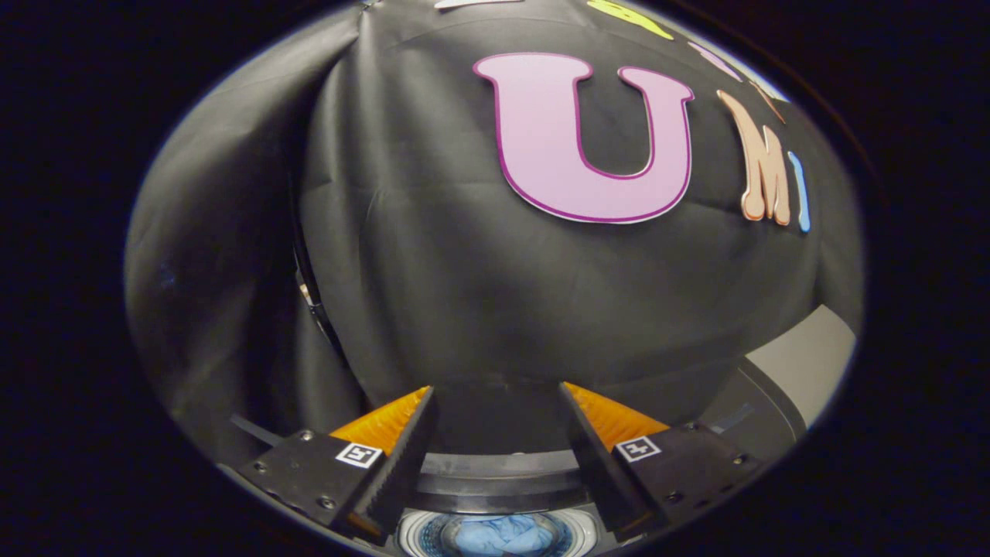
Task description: Put the clothes into the washing machine and then close the washing machine lid.
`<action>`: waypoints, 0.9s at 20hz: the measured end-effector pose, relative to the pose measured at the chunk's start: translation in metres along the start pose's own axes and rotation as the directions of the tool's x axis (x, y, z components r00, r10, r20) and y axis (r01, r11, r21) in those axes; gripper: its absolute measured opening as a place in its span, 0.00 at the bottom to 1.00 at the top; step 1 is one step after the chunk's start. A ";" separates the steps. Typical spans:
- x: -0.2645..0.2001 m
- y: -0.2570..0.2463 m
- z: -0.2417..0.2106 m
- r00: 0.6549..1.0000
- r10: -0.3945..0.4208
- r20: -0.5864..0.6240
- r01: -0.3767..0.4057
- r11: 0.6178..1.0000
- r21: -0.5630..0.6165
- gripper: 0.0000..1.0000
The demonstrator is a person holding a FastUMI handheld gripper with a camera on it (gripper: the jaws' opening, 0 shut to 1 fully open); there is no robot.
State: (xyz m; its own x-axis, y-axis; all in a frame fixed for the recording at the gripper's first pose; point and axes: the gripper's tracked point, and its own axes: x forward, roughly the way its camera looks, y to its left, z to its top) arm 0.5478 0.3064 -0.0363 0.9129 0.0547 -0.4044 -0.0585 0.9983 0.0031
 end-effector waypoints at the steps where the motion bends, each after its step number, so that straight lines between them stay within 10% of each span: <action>1: 0.000 0.000 0.001 1.000 -0.001 0.007 0.002 1.000 -0.002 0.94; 18: -0.001 -0.002 0.006 0.993 0.001 0.114 -0.002 1.000 0.008 0.94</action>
